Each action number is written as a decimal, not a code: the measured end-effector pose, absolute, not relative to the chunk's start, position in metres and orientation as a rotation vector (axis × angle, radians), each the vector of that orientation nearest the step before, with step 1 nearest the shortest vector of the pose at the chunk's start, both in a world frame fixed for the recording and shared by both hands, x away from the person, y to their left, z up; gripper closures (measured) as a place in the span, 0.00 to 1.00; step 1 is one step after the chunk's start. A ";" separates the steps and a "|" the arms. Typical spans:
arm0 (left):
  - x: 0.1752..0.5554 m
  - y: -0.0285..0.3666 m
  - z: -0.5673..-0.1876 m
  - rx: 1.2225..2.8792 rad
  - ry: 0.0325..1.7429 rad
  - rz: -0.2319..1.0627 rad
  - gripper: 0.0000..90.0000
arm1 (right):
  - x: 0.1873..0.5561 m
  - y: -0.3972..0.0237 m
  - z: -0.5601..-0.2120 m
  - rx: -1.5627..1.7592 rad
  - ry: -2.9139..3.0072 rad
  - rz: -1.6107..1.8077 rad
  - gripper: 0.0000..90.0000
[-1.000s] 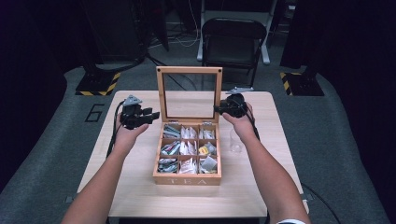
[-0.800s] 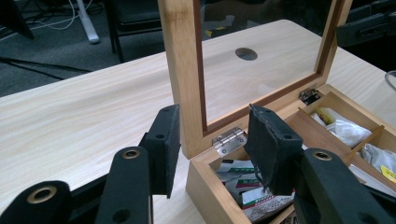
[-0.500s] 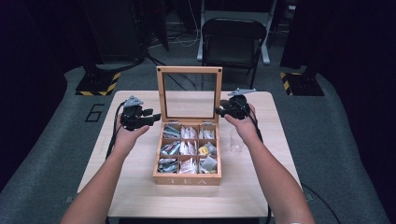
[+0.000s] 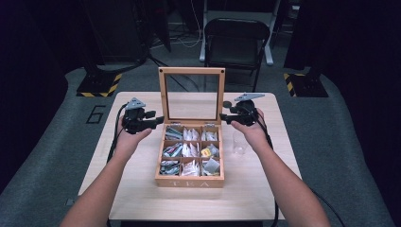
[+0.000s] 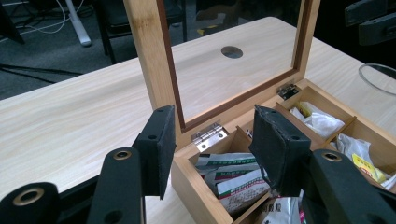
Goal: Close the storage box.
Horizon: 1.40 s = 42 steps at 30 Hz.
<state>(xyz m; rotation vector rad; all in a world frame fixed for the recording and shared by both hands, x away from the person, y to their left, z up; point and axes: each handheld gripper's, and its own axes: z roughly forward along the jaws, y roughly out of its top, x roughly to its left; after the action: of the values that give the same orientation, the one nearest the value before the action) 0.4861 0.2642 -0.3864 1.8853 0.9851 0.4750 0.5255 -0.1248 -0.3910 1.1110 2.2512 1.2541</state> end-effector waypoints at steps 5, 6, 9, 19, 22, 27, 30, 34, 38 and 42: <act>0.482 0.264 -0.383 1.886 0.974 0.471 0.55 | 0.519 -0.131 -0.392 1.094 2.245 1.227 0.42; 0.481 0.263 -0.383 1.884 0.971 0.475 0.55 | 0.518 -0.132 -0.392 1.094 2.242 1.227 0.42; 0.480 0.263 -0.382 1.885 0.969 0.474 0.55 | 0.513 -0.135 -0.393 1.093 2.243 1.235 0.41; 0.474 0.267 -0.377 1.881 0.964 0.483 0.55 | 0.500 -0.140 -0.393 1.070 2.243 1.246 0.40; 0.472 0.269 -0.376 1.879 0.963 0.484 0.55 | 0.495 -0.140 -0.392 1.058 2.243 1.247 0.39; 0.469 0.270 -0.374 1.881 0.962 0.486 0.55 | 0.485 -0.142 -0.392 1.023 2.242 1.266 0.41; 0.467 0.271 -0.374 1.871 0.962 0.487 0.55 | 0.480 -0.142 -0.393 1.003 2.250 1.271 0.45; 0.463 0.273 -0.375 1.866 0.964 0.486 0.55 | 0.470 -0.141 -0.394 0.972 2.267 1.304 0.50; 0.461 0.275 -0.375 1.863 0.963 0.488 0.55 | 0.460 -0.138 -0.396 0.954 2.278 1.332 0.52; 0.459 0.277 -0.376 1.857 0.968 0.490 0.55 | 0.452 -0.135 -0.399 0.934 2.293 1.343 0.53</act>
<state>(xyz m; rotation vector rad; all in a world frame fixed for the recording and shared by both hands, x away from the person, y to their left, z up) 0.4593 0.2772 -0.3763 1.8575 0.9682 0.4902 0.4518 -0.1349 -0.3993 0.9342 2.2930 1.3426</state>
